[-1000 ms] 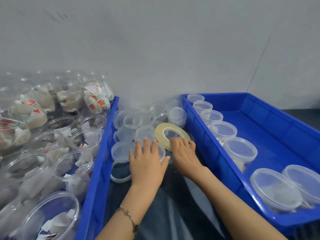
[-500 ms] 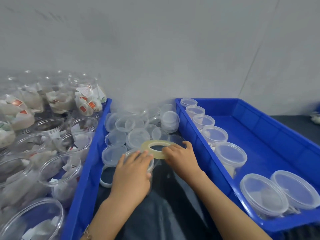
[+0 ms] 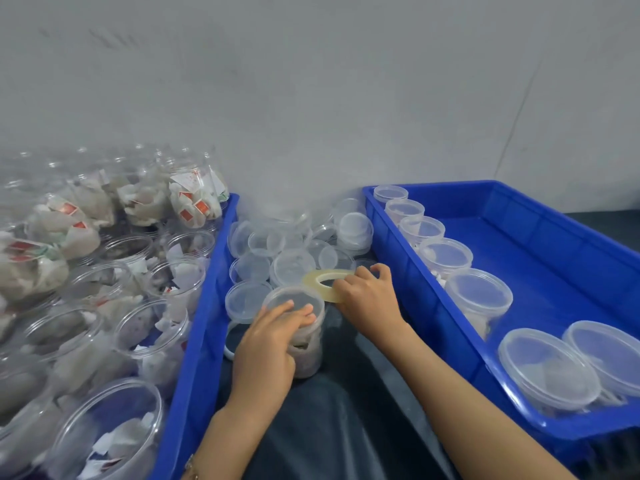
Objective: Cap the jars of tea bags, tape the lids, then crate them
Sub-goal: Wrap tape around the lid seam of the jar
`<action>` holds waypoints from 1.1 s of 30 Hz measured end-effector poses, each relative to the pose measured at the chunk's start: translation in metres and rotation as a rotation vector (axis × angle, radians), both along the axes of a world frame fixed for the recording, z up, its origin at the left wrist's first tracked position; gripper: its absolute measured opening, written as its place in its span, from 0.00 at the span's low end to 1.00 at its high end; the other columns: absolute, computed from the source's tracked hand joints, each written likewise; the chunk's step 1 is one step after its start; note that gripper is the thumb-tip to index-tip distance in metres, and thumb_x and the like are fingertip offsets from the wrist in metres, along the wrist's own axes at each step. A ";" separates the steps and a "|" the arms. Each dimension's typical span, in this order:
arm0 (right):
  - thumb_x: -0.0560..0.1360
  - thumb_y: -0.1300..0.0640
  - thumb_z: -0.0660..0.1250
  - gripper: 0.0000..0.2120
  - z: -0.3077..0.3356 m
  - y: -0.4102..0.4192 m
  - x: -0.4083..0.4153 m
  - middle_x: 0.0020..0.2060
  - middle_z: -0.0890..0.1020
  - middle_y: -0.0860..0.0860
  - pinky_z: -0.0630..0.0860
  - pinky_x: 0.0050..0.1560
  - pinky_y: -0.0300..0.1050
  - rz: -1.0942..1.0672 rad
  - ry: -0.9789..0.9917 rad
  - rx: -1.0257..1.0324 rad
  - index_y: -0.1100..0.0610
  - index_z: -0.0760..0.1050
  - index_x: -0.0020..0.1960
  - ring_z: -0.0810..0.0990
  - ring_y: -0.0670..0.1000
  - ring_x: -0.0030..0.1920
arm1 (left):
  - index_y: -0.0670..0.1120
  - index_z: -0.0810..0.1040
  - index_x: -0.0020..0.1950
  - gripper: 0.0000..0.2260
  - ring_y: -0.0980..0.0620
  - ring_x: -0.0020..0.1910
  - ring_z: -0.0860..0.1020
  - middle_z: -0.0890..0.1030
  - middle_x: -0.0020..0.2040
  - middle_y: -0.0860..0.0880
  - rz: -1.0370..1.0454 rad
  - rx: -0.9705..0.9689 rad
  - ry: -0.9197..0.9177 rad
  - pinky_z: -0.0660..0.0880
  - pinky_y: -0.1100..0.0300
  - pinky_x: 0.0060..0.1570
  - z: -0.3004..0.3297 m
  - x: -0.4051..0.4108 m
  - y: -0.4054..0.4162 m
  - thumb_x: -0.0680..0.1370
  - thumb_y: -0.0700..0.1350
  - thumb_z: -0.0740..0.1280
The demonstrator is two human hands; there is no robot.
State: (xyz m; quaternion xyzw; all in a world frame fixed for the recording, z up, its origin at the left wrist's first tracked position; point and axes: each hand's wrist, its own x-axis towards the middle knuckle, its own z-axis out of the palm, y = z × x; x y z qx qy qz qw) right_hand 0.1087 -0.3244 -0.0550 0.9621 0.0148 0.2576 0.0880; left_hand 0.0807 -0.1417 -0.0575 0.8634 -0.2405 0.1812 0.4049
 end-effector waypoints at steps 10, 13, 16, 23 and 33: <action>0.48 0.64 0.76 0.15 -0.004 0.021 0.011 0.17 0.71 0.48 0.77 0.39 0.42 0.028 -0.043 0.107 0.56 0.69 0.24 0.70 0.50 0.19 | 0.49 0.74 0.61 0.18 0.55 0.74 0.56 0.71 0.67 0.55 0.035 0.293 0.042 0.34 0.66 0.69 0.016 0.006 -0.011 0.72 0.41 0.64; 0.66 0.59 0.70 0.10 -0.010 0.015 0.016 0.34 0.81 0.51 0.67 0.33 0.41 0.028 0.122 0.156 0.57 0.68 0.39 0.79 0.53 0.33 | 0.50 0.62 0.72 0.30 0.48 0.75 0.51 0.62 0.74 0.47 0.184 0.461 0.058 0.45 0.53 0.73 0.024 0.014 -0.028 0.75 0.61 0.63; 0.76 0.56 0.59 0.05 -0.016 0.008 0.016 0.46 0.80 0.52 0.65 0.36 0.43 0.031 0.200 0.189 0.57 0.69 0.49 0.79 0.54 0.44 | 0.52 0.54 0.76 0.38 0.45 0.69 0.58 0.60 0.73 0.46 0.298 0.634 0.014 0.56 0.51 0.65 0.024 0.021 -0.038 0.72 0.71 0.57; 0.56 0.60 0.80 0.13 -0.007 -0.008 0.006 0.23 0.76 0.50 0.68 0.18 0.39 0.150 -0.038 0.086 0.58 0.76 0.33 0.72 0.50 0.20 | 0.51 0.55 0.77 0.30 0.45 0.67 0.63 0.62 0.74 0.46 0.266 0.749 -0.086 0.62 0.53 0.60 0.011 0.018 -0.031 0.79 0.63 0.53; 0.47 0.59 0.81 0.17 0.002 -0.003 0.013 0.18 0.72 0.48 0.58 0.19 0.34 0.163 0.013 -0.002 0.55 0.74 0.28 0.68 0.49 0.15 | 0.55 0.55 0.77 0.26 0.50 0.70 0.59 0.56 0.77 0.53 0.067 0.700 -0.065 0.61 0.56 0.65 0.011 0.013 -0.015 0.80 0.59 0.55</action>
